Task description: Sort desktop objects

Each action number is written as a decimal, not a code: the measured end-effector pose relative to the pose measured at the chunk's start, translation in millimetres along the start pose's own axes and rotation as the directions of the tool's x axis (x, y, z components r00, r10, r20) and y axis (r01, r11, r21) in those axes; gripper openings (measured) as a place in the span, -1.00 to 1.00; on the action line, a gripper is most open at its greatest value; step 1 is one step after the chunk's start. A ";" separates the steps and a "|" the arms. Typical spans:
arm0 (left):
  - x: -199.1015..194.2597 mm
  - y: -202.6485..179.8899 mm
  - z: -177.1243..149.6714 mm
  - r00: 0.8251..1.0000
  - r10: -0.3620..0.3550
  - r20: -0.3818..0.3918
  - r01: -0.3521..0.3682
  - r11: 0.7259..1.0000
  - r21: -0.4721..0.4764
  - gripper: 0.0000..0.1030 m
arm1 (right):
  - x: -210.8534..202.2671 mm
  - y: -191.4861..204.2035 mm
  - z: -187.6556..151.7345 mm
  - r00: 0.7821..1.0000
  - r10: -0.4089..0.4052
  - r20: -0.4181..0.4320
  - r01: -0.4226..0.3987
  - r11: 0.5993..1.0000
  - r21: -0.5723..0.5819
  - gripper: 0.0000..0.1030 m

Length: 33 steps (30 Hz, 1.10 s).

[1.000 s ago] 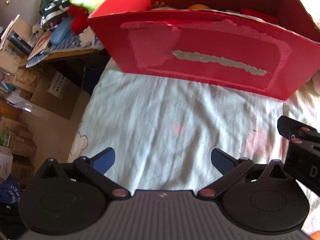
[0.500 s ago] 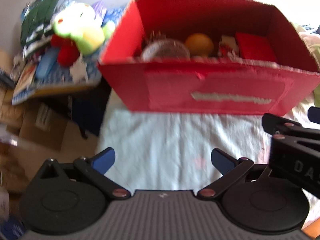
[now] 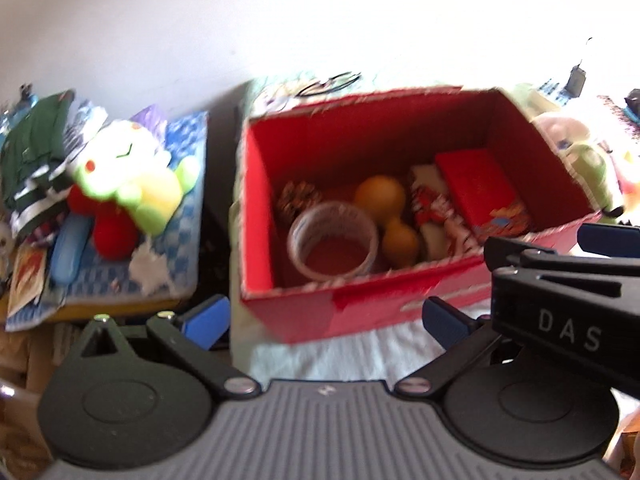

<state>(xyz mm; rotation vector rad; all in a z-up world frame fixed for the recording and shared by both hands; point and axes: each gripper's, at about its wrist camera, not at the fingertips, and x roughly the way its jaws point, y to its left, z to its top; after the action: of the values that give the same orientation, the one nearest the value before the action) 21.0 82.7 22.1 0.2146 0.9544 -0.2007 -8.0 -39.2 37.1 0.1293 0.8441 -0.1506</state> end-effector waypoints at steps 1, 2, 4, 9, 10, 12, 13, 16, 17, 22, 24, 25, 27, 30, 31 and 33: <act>0.7 -1.0 4.7 1.000 -0.005 0.008 0.005 1.000 0.002 0.98 | -1.3 -1.8 3.3 1.000 -0.014 0.013 0.014 1.000 0.004 0.42; 2.0 -2.0 9.5 1.000 -0.005 0.016 0.005 1.000 0.005 0.98 | -2.3 -3.5 6.0 0.999 -0.025 0.028 0.025 1.000 0.008 0.42; 5.3 -4.3 19.0 1.000 -0.001 0.028 0.001 1.000 -0.001 0.98 | -1.6 -8.5 13.4 0.998 -0.037 0.046 0.036 0.999 0.017 0.42; 9.1 -7.9 40.8 0.999 0.008 0.053 -0.006 0.999 -0.046 0.98 | 5.7 -23.2 33.5 0.997 -0.018 0.069 0.015 0.999 0.044 0.39; 10.4 -9.3 44.7 0.998 0.013 0.054 -0.010 0.998 -0.054 0.98 | 8.1 -25.7 38.0 0.998 -0.015 0.067 0.012 0.999 0.043 0.39; 12.7 -12.1 52.0 0.998 0.022 0.054 -0.018 0.997 -0.068 0.98 | 14.2 -32.4 47.3 0.998 0.004 0.055 -0.007 0.998 0.056 0.34; 13.5 -13.2 55.6 0.998 0.030 0.056 -0.025 0.997 -0.074 0.98 | 18.1 -36.2 51.8 0.999 0.013 0.044 -0.016 0.997 0.070 0.32; 14.9 -17.3 65.3 0.997 0.045 0.059 -0.039 0.995 -0.097 0.98 | 27.4 -42.0 62.0 0.998 0.059 0.006 -0.060 0.996 0.065 0.23; 16.0 -19.0 68.0 0.997 0.049 0.059 -0.043 0.994 -0.100 0.98 | 28.4 -42.2 64.1 0.998 0.065 0.008 -0.066 0.996 0.052 0.15; 26.2 -25.0 76.7 0.995 0.086 0.045 -0.080 0.990 -0.115 0.99 | 38.3 -44.8 74.3 0.997 0.081 -0.003 -0.081 0.997 -0.003 0.15; 33.4 -24.9 78.0 0.994 0.106 0.027 -0.102 0.987 -0.125 0.99 | 45.0 -46.2 76.6 0.995 0.098 -0.017 -0.099 0.995 -0.019 0.14; 37.1 -24.4 78.1 0.993 0.115 0.018 -0.111 0.985 -0.132 0.99 | 48.2 -46.1 76.8 0.995 0.100 -0.020 -0.100 0.995 -0.028 0.14; 45.9 -23.2 77.1 0.992 0.122 -0.005 -0.122 0.981 -0.149 0.99 | 55.1 -47.7 77.2 0.994 0.102 -0.032 -0.103 0.994 -0.041 0.10; 56.5 -22.8 74.3 0.992 0.122 -0.035 -0.126 0.978 -0.169 0.98 | 63.1 -52.7 75.8 0.993 0.112 -0.039 -0.114 0.992 -0.050 0.01; 59.1 -23.3 73.6 0.990 0.133 -0.043 -0.138 0.976 -0.169 0.98 | 66.2 -53.7 75.5 0.993 0.108 -0.041 -0.110 0.993 -0.049 0.01; 64.3 -22.2 73.0 0.987 0.152 -0.059 -0.160 0.972 -0.171 0.98 | 73.5 -55.1 75.0 0.992 0.111 -0.053 -0.114 0.992 -0.051 0.01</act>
<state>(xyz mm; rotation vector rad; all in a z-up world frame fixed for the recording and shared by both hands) 108.5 36.9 8.0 0.1316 0.9903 0.0340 85.1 -112.3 28.3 0.1305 0.8877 -0.0184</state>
